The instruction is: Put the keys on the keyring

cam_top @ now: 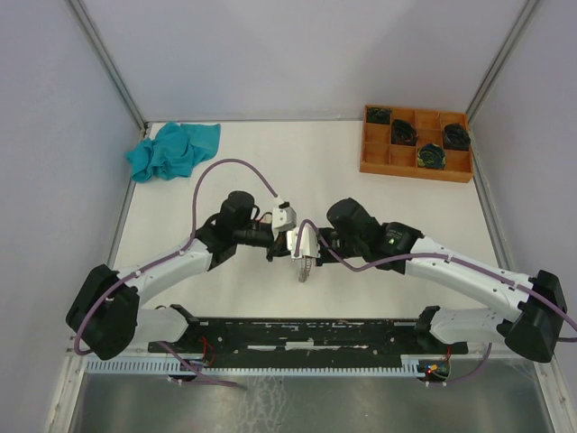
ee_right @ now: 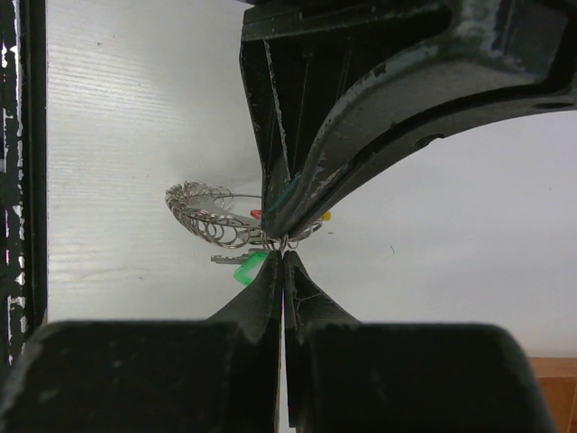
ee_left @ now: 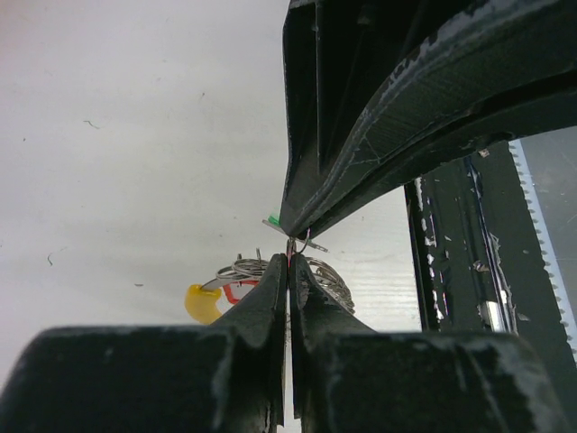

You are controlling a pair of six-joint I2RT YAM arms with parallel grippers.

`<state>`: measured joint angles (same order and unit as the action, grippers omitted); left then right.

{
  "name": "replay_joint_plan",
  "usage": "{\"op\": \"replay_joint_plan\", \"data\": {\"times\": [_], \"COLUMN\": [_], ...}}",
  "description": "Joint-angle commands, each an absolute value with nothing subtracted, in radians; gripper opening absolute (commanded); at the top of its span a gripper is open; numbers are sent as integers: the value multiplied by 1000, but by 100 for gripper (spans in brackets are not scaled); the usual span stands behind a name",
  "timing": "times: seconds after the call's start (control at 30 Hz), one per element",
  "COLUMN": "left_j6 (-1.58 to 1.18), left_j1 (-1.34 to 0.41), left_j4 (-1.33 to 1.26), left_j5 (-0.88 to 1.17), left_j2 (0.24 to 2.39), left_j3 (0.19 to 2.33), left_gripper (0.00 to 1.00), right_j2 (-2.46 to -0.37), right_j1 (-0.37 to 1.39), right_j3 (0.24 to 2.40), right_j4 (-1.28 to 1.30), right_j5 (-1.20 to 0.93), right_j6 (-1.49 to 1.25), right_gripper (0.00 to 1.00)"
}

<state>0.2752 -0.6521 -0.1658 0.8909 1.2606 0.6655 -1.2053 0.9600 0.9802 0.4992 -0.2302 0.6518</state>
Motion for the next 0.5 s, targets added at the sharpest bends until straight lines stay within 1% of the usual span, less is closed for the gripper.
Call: {"op": "replay_joint_plan", "data": {"times": [0.0, 0.17, 0.3, 0.47], "left_j6": [331, 281, 193, 158], "left_j1": [-657, -649, -627, -616], "left_j4": [-125, -168, -258, -293], "left_j5": [861, 834, 857, 863], "left_j2": [1256, 1230, 1214, 1200], "left_j3": [718, 706, 685, 677], "left_gripper": [3, 3, 3, 3], "right_j2": [-1160, -1130, -1120, -1101], "right_j1": [957, 953, 951, 946], "right_j3": [1002, 970, 943, 918], "right_j4": [466, 468, 466, 456], "right_j5": [-198, -177, -170, -166], "right_j6": [645, 630, 614, 600], "right_gripper": [1, 1, 1, 1]}}
